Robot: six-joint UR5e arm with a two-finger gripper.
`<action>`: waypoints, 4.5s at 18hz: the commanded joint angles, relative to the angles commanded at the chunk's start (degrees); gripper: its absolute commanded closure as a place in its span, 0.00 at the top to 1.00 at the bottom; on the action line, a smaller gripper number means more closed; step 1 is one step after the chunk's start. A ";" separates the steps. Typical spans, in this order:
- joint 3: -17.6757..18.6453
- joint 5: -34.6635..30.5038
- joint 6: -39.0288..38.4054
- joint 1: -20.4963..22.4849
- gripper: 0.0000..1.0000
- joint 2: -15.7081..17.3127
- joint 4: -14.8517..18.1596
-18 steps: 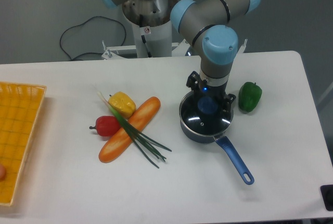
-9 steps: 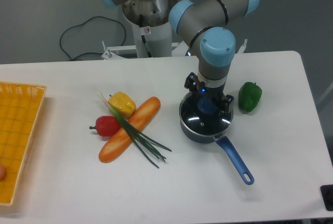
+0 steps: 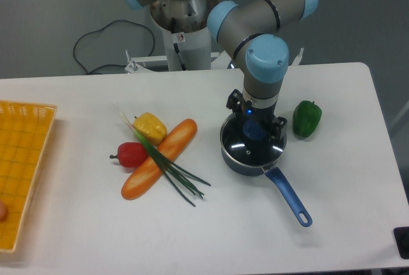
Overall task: Open the lid
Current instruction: 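Lower the gripper and close it around the blue lid knob, then lift the glass lid by its knob off the saucepan, then hold the lifted lid above the saucepan rim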
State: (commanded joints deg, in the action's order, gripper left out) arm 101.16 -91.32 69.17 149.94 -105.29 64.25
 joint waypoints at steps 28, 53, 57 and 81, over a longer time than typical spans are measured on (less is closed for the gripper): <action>-1.40 -0.26 0.26 -0.35 0.55 -0.62 0.26; -8.26 0.35 0.53 0.26 0.55 -0.09 4.13; -8.26 0.35 0.53 0.26 0.55 0.09 4.22; -8.00 -0.18 0.35 0.53 0.56 0.00 4.39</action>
State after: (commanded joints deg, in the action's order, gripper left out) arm 93.16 -91.49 69.52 150.47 -105.29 68.64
